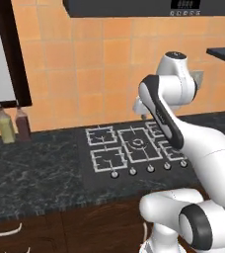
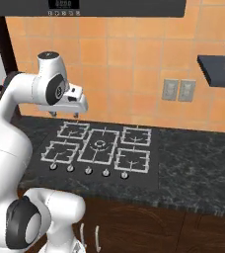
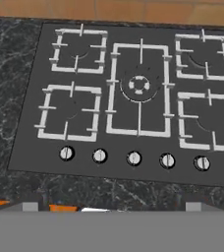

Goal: Navigate to the stove.

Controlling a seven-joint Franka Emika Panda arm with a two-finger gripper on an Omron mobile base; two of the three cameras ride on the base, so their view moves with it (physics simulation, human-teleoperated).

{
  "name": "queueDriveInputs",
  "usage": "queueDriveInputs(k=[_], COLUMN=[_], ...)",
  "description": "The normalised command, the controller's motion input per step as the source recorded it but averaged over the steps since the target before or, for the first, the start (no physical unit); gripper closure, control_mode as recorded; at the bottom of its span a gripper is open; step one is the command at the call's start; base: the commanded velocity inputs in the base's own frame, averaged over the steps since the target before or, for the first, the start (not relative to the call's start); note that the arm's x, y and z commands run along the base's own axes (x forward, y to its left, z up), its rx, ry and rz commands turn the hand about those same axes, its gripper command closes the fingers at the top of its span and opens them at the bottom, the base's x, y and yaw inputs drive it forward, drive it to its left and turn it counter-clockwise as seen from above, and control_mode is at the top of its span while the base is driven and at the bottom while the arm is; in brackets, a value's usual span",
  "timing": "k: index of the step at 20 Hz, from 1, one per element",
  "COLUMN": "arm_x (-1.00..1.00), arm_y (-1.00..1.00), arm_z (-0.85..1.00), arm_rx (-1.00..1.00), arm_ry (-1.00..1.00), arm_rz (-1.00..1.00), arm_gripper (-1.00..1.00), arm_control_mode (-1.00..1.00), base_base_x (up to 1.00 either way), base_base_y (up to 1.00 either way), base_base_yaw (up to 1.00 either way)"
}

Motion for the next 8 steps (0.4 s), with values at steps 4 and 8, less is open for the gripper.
queueDriveInputs(k=[4,8], arm_x=[0.00,0.00], arm_y=[0.00,0.00], arm_z=[0.00,0.00], arm_rx=[0.00,0.00], arm_ry=[0.00,0.00], arm_rz=[0.00,0.00], arm_gripper=[-1.00,-1.00], arm_control_mode=[1.00,1.00], base_base_x=[0.47,0.26], base_base_y=[0.25,0.01], base_base_yaw=[-0.24,-0.05])
